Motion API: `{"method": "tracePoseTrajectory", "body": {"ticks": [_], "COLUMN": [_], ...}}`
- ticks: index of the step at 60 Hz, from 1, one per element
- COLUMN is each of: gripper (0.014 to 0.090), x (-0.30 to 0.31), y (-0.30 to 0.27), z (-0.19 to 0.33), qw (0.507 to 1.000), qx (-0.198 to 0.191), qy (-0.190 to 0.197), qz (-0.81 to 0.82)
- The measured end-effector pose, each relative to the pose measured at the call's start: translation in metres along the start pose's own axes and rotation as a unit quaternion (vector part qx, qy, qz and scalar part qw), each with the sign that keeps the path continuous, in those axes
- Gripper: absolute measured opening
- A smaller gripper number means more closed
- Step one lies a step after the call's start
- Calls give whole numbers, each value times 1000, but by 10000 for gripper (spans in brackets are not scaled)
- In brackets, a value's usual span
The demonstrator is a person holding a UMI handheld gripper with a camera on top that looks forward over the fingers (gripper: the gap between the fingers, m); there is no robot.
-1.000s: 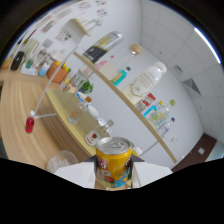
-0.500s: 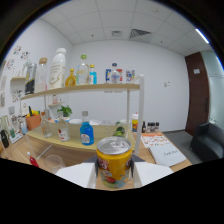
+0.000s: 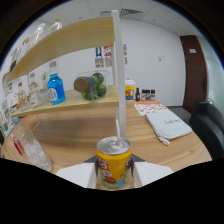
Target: Make me a cup of Vodka Sunrise.
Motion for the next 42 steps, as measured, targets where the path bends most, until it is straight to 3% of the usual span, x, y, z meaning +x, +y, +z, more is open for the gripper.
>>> {"method": "tracePoseTrajectory", "body": {"ticks": [9,32,38,42], "gripper": [509,538,642,763], "x": [-2,-2,6,10], "y": [14,20,28,26], "z": [4,-2,-6,-14], "qw": [1000,999,998,998], "qx": [-19,-14,-37,-42], "qy": [-2,5,23,33], "qz": [-18,-40,-35,-36]}}
